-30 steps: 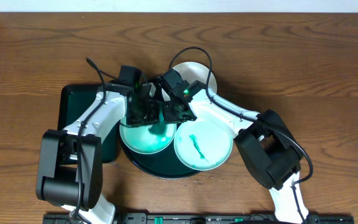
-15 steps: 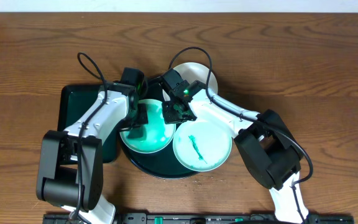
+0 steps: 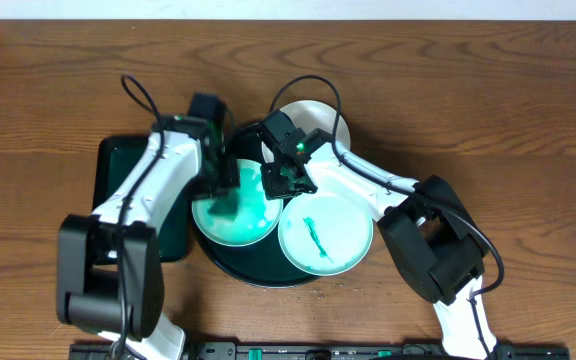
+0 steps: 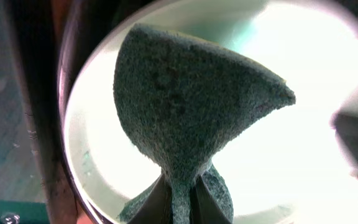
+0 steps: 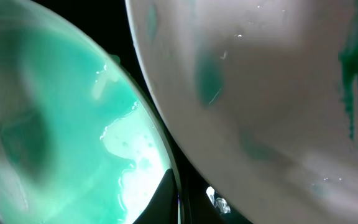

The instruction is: Clean dirty plates on tray and stack at the side

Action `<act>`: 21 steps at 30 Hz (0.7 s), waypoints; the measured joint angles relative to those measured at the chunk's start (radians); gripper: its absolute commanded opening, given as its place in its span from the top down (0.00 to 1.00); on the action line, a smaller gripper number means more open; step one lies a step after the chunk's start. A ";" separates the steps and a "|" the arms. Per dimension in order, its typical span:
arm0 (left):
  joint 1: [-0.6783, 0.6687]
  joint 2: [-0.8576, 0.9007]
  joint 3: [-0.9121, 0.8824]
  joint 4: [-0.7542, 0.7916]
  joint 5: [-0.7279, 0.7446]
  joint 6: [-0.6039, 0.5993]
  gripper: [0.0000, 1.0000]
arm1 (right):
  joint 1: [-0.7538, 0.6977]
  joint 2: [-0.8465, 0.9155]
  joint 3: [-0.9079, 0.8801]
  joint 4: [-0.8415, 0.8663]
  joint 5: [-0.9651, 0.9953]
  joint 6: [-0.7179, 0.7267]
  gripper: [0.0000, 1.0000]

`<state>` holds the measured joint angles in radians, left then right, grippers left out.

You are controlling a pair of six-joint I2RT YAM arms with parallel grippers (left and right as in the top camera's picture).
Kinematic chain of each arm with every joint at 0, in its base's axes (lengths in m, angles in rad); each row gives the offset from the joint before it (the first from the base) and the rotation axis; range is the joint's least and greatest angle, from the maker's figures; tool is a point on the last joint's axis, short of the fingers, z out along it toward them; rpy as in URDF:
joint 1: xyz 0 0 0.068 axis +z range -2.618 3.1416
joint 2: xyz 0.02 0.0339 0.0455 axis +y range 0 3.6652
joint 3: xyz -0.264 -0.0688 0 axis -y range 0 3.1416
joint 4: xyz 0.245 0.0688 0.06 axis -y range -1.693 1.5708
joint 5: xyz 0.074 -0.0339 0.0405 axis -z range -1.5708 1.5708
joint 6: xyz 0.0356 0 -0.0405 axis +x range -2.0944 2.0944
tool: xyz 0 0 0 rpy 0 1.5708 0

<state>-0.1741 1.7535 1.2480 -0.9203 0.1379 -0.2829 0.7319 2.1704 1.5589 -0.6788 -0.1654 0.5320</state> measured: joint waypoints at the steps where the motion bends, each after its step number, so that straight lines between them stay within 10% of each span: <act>1: 0.008 -0.019 0.034 -0.009 0.010 0.003 0.93 | -0.002 0.000 0.000 0.000 -0.006 -0.006 0.99; 21: 0.277 -0.230 0.146 -0.016 -0.036 0.011 0.92 | 0.024 -0.119 0.003 -0.061 0.146 -0.177 0.99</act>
<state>0.1024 1.5234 1.3937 -0.9367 0.1017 -0.2722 0.7563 2.0510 1.5623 -0.7399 -0.0189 0.3553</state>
